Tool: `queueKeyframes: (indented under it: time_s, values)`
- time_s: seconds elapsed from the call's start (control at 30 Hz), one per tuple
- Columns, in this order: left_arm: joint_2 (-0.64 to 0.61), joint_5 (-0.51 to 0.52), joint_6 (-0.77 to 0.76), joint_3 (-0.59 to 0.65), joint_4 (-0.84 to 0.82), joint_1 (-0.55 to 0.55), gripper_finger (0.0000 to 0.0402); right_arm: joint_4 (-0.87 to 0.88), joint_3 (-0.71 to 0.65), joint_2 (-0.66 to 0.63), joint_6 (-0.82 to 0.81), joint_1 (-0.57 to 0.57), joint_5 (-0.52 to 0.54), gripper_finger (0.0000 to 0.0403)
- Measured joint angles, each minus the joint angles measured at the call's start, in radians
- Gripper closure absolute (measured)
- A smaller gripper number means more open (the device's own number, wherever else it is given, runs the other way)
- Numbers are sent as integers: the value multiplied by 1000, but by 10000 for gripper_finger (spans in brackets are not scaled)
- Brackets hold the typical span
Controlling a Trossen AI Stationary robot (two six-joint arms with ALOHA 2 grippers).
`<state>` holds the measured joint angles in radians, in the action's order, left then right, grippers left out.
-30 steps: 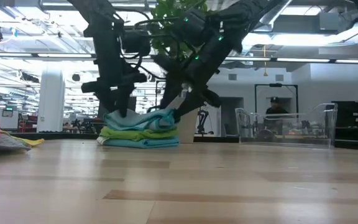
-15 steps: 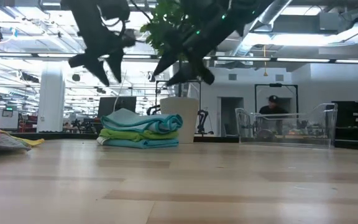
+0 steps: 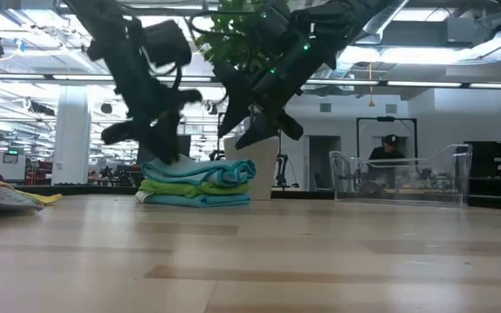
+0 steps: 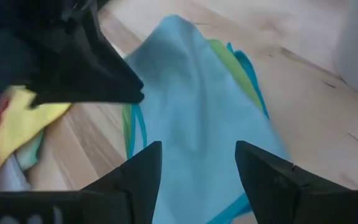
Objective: Fold microfiber towels
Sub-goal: Stack the light blue microfiber towel on the green microfiber towel
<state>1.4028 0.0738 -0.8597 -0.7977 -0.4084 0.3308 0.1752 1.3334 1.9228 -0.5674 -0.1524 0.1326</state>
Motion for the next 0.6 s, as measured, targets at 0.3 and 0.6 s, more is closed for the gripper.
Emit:
queueKeyframes:
  time_s: [0.3, 0.6]
  values:
    - [15, 127, -6, 81, 5, -6, 399, -22, -14, 13, 0, 0, -1, 172]
    - [15, 65, -105, 171, 52, -24, 401, -56, -12, 13, 16, -8, -3, 172]
